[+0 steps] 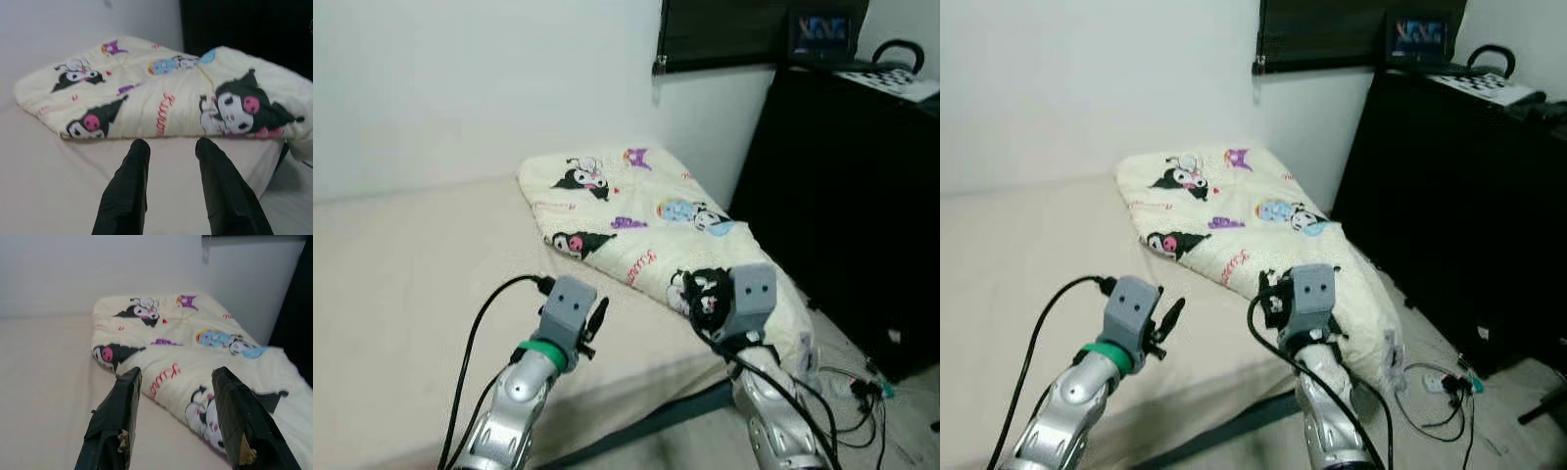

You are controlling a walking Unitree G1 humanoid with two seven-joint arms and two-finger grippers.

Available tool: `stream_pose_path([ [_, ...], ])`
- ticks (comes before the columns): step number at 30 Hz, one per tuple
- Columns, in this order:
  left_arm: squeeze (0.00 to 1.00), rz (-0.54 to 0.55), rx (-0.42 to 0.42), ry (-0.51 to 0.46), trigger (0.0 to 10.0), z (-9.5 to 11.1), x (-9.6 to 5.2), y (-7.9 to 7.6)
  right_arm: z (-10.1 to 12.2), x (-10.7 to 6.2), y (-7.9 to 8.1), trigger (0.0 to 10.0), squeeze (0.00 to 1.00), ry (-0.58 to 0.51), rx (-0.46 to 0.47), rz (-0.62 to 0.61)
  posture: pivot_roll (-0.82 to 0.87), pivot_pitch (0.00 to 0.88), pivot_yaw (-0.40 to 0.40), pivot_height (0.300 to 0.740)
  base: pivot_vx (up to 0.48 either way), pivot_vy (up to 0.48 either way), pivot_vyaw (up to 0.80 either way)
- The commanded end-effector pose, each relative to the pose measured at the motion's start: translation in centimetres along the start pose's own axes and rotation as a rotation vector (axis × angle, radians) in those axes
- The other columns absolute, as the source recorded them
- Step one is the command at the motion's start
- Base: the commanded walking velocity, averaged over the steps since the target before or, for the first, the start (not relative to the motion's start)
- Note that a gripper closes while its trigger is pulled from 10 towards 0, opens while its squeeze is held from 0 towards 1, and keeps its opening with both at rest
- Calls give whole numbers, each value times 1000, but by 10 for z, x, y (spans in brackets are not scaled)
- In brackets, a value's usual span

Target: Clean up the room

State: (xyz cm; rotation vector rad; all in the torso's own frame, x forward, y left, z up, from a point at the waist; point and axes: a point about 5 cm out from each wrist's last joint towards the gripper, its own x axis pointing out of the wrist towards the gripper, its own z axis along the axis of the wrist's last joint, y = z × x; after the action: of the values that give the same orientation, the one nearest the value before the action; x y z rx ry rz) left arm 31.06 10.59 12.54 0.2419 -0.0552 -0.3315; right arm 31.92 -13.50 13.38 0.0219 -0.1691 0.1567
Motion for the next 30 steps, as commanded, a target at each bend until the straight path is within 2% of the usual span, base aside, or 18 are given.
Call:
stream_pose_path([
  [1,0,-12,-10,24,10000,-7,-2,-2,-6,-4,-2,10000,0,22,10,-10,-124,64,47,615,0,0,0],
  [6,0,-12,-10,25,10000,-7,-1,-3,-5,-4,-3,10000,0,20,7,-13,-126,65,48,595,0,0,0],
  [14,0,-20,-12,27,10000,-6,0,-5,2,-2,-21,10000,0,0,-19,-61,-130,78,53,550,0,0,0],
  [24,0,-24,-14,27,10000,-6,1,-6,6,-2,-27,10000,0,-16,-58,-78,-130,85,54,510,0,0,0],
  [26,0,-28,-14,27,10000,-6,1,-7,17,-3,-39,10000,0,-56,-112,-118,-132,90,57,500,0,0,0],
  [28,0,-28,-14,27,10000,-6,1,-7,17,-3,-39,10000,0,-56,-112,-118,-132,90,57,500,0,0,0],
  [30,0,-31,-13,27,10000,-6,1,-7,30,-3,-55,10000,0,-97,-158,-162,-138,98,64,500,0,0,0],
])
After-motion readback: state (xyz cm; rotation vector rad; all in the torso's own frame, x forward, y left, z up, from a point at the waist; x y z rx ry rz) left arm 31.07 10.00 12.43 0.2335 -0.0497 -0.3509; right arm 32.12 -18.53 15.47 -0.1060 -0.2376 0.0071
